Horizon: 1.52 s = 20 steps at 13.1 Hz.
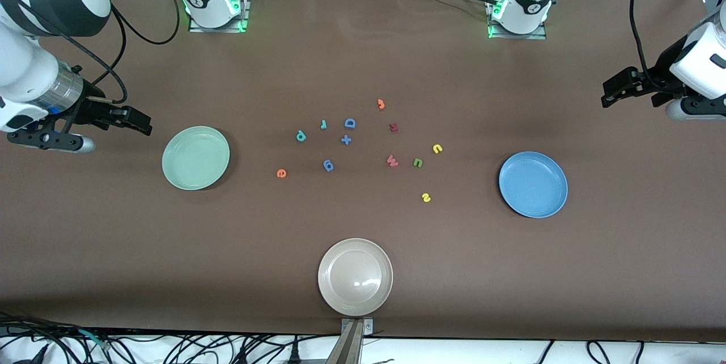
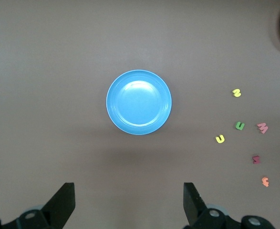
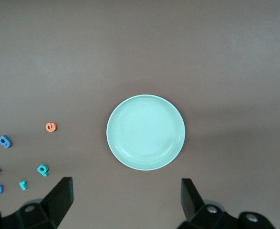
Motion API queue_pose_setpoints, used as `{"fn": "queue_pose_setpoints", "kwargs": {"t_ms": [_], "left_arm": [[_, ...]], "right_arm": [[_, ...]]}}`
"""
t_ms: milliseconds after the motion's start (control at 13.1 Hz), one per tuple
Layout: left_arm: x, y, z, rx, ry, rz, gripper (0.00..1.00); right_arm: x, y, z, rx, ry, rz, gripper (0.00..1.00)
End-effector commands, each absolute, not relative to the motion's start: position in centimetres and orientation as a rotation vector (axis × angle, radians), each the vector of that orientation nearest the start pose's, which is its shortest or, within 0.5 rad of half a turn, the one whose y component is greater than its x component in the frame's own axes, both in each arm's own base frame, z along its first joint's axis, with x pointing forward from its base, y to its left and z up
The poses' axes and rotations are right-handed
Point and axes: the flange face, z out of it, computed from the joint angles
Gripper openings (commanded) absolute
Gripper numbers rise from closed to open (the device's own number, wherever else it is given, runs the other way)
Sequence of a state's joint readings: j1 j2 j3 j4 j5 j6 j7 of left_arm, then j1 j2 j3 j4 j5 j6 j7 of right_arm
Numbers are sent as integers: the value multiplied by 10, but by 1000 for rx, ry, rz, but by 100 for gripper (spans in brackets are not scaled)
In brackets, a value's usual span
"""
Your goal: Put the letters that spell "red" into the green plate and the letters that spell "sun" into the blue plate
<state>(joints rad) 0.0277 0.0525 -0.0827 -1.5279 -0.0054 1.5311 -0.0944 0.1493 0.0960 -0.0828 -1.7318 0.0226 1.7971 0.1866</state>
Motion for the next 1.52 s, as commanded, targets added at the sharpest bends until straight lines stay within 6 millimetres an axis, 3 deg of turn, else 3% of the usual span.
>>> {"fn": "queue_pose_setpoints", "kwargs": {"t_ms": [0, 1445], "left_arm": [[567, -31, 615, -3126, -34, 68, 100], [566, -43, 613, -3129, 9, 78, 100]], "right_arm": [[579, 42, 520, -3123, 207, 70, 100], [581, 43, 514, -3128, 190, 98, 99]]}}
